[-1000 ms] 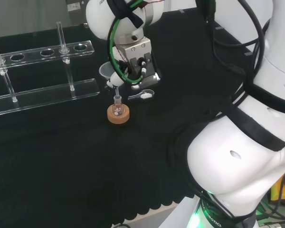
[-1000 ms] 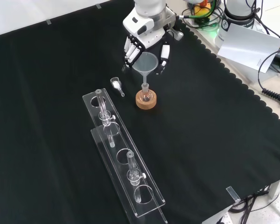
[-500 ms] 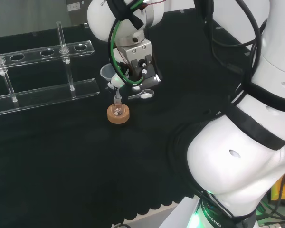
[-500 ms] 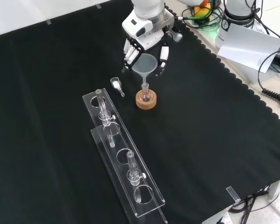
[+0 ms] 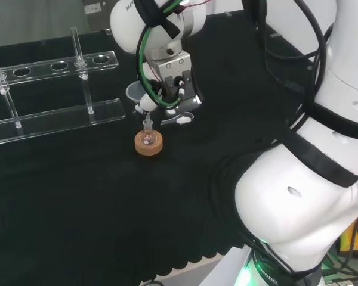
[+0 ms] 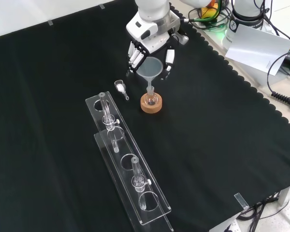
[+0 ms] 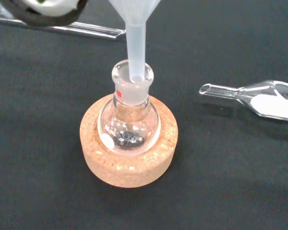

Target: Place the funnel on the round-bottom flask.

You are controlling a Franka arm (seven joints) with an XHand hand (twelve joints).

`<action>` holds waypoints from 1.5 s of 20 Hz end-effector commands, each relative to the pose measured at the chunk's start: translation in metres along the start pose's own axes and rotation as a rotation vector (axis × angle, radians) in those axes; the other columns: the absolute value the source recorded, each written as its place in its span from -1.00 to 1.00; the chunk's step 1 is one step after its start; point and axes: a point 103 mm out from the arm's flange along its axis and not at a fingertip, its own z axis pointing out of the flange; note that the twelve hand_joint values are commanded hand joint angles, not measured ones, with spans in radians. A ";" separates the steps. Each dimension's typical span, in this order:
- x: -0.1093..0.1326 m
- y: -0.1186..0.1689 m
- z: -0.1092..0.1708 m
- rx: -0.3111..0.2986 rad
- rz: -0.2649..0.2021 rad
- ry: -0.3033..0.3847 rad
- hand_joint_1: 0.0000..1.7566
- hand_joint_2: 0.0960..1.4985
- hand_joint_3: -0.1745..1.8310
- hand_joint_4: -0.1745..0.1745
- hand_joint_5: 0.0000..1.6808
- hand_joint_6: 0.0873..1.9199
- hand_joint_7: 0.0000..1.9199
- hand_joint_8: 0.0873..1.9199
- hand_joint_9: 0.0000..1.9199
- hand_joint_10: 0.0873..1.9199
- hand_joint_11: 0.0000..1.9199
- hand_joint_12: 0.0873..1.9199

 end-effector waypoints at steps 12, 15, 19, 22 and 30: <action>0.000 0.003 0.010 0.004 -0.003 0.006 -0.16 -0.07 -0.38 -0.61 -0.40 -0.93 -0.38 -0.25 0.12 -0.60 -0.02 0.00; 0.001 0.004 0.016 0.007 -0.004 0.005 -0.16 -0.07 -0.38 -0.61 -0.40 -0.92 -0.38 -0.25 0.12 -0.60 -0.03 0.00; 0.000 0.004 0.018 0.005 -0.003 0.006 -0.16 -0.07 -0.38 -0.61 -0.40 -0.92 -0.39 -0.25 0.11 -0.59 -0.03 0.01; -0.002 0.003 0.018 0.000 -0.004 0.013 -0.16 -0.07 -0.38 -0.61 -0.40 -0.92 -0.39 -0.25 0.11 -0.59 -0.04 0.01; -0.001 0.002 0.023 0.005 -0.011 0.009 -0.17 -0.07 -0.38 -0.62 -0.40 -0.92 -0.39 -0.25 0.11 -0.58 -0.04 0.02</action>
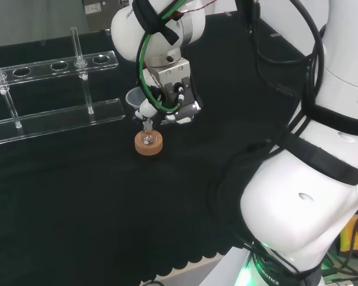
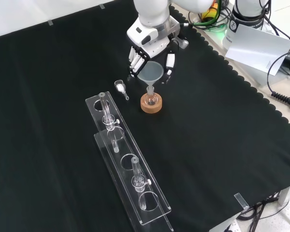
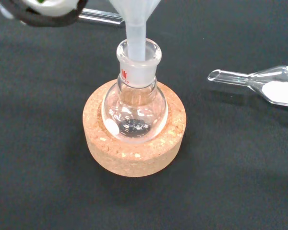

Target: Place the funnel on the round-bottom flask.

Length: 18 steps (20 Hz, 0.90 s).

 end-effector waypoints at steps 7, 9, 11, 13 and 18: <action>-0.004 -0.001 0.012 0.004 0.000 0.012 -0.17 -0.07 -0.38 -0.62 -0.42 -0.92 -0.40 -0.25 0.09 -0.58 -0.04 0.02; -0.004 -0.002 0.013 0.006 0.001 0.008 -0.17 -0.07 -0.38 -0.62 -0.42 -0.92 -0.41 -0.25 0.09 -0.58 -0.05 0.02; -0.003 -0.001 0.016 0.014 0.004 0.004 -0.17 -0.07 -0.38 -0.63 -0.43 -0.92 -0.41 -0.24 0.09 -0.57 -0.05 0.02; -0.002 -0.002 0.018 0.020 0.006 0.004 -0.17 -0.07 -0.38 -0.63 -0.44 -0.93 -0.43 -0.24 0.07 -0.57 -0.05 0.03; -0.003 -0.002 0.018 0.033 0.012 0.011 -0.19 -0.08 -0.38 -0.64 -0.52 -0.97 -0.55 -0.20 -0.07 -0.48 -0.15 0.10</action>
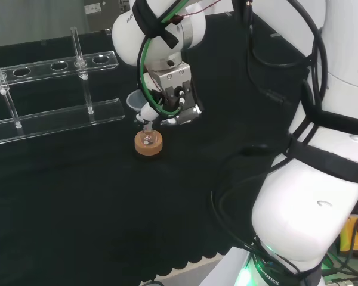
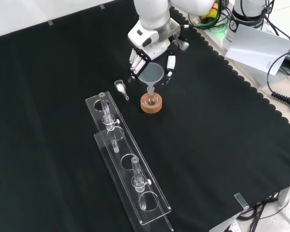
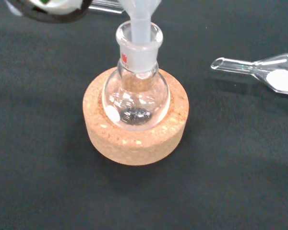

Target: Place the funnel on the round-bottom flask.

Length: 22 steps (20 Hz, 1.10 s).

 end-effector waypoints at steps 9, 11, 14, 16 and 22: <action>-0.001 -0.005 0.007 0.030 0.004 0.014 -0.23 -0.12 -0.37 -0.57 -0.60 -1.00 -0.73 -0.23 -0.32 -0.37 -0.39 0.26; 0.001 -0.007 0.006 0.028 0.001 0.015 -0.24 -0.13 -0.37 -0.57 -0.61 -1.00 -0.74 -0.24 -0.33 -0.37 -0.41 0.27; 0.005 -0.010 0.002 0.019 -0.009 0.011 -0.24 -0.14 -0.37 -0.56 -0.62 -1.00 -0.76 -0.25 -0.35 -0.37 -0.42 0.28; 0.007 -0.011 -0.002 0.017 -0.013 0.009 -0.25 -0.15 -0.38 -0.56 -0.63 -1.00 -0.78 -0.25 -0.36 -0.37 -0.43 0.28; 0.007 -0.012 -0.005 0.113 0.010 0.022 -0.34 -0.17 -0.47 -0.51 -0.85 -1.00 -0.98 -0.51 -0.66 -0.25 -0.58 0.35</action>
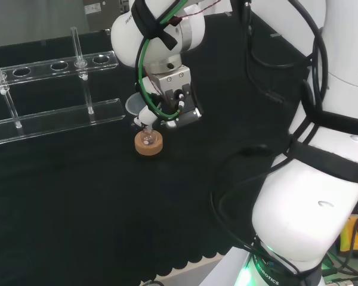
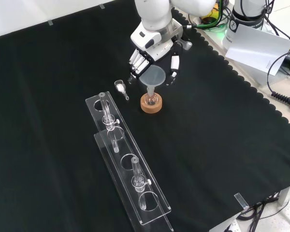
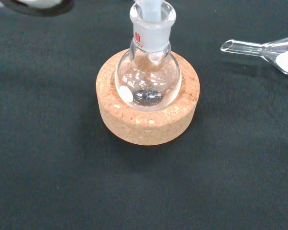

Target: Place the funnel on the round-bottom flask.

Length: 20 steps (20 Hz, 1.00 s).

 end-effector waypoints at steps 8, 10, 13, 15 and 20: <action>-0.005 -0.013 -0.023 0.008 0.020 -0.006 -0.44 -0.16 -0.60 -0.45 -1.00 -1.00 -1.00 -1.00 -0.96 -0.12 -0.78 0.42; -0.009 -0.017 -0.033 -0.034 0.014 -0.018 -0.45 -0.16 -0.61 -0.46 -1.00 -1.00 -0.98 -1.00 -0.96 -0.12 -0.79 0.42; -0.016 -0.025 -0.049 -0.132 0.004 -0.043 -0.45 -0.12 -0.66 -0.49 -0.96 -1.00 -0.95 -0.79 -0.85 -0.17 -0.77 0.42; -0.025 -0.031 -0.058 -0.168 0.009 -0.034 -0.39 -0.07 -0.67 -0.51 -0.86 -1.00 -0.91 -0.51 -0.70 -0.23 -0.72 0.40; -0.050 -0.041 -0.073 -0.162 0.038 -0.020 -0.29 -0.02 -0.64 -0.51 -0.71 -1.00 -0.80 -0.27 -0.52 -0.28 -0.66 0.39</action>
